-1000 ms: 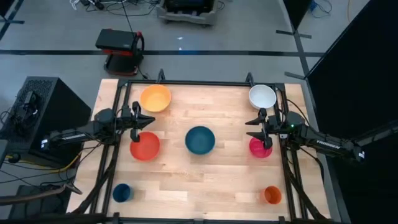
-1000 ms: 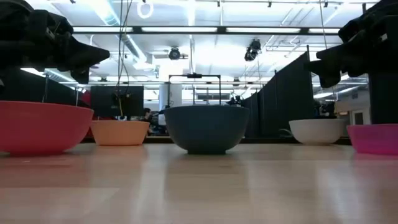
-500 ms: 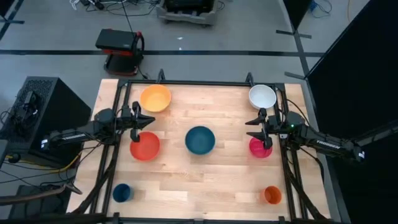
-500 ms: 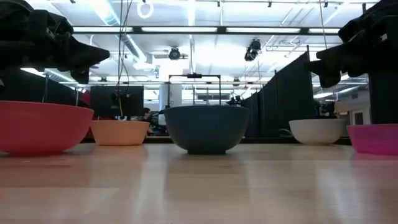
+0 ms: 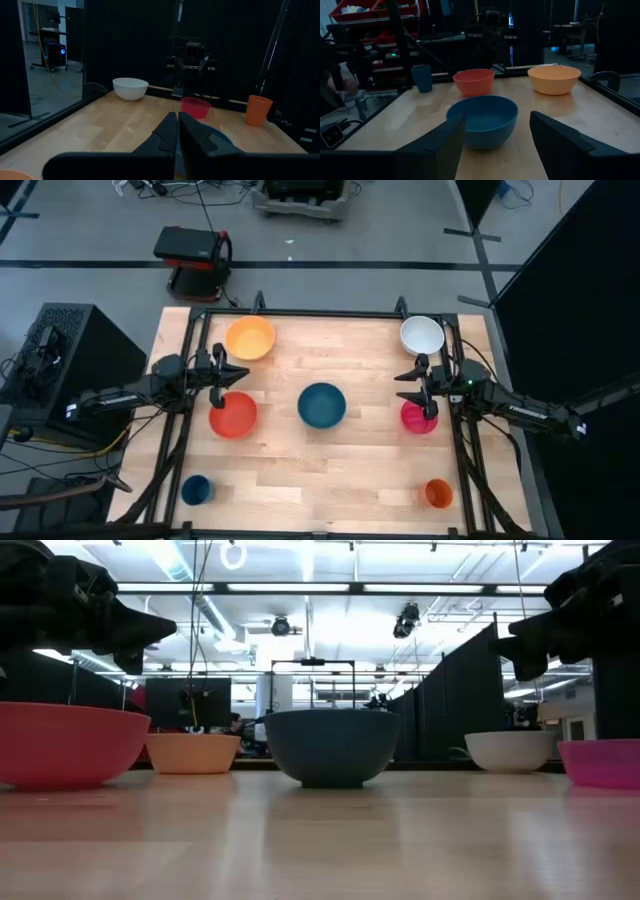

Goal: Nest bowls inside each other

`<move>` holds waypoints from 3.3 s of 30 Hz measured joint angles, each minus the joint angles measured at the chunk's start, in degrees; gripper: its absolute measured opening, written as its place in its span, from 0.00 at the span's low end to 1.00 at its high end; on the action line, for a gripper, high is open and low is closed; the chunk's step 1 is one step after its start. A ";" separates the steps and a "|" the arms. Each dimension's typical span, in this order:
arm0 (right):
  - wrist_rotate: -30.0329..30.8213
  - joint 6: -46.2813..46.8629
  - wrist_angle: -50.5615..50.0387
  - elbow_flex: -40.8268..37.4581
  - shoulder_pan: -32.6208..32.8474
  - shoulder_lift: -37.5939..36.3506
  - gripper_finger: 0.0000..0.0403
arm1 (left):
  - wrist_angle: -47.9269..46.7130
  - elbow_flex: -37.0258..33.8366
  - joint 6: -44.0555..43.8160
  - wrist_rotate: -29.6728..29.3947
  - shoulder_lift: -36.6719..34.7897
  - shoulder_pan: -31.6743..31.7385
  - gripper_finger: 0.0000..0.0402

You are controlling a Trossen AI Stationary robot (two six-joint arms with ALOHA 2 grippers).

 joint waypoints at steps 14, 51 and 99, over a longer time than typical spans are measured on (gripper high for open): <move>0.48 -0.43 0.02 0.00 -0.01 0.02 0.53 | 0.00 0.02 0.00 0.00 0.00 0.00 0.01; 3.30 1.99 0.07 0.01 0.00 0.00 0.53 | 1.43 0.01 -0.41 0.00 -0.01 -0.02 0.01; 3.26 -1.51 10.12 0.00 0.01 0.00 0.00 | -5.15 0.11 2.98 -0.12 0.02 -0.02 0.17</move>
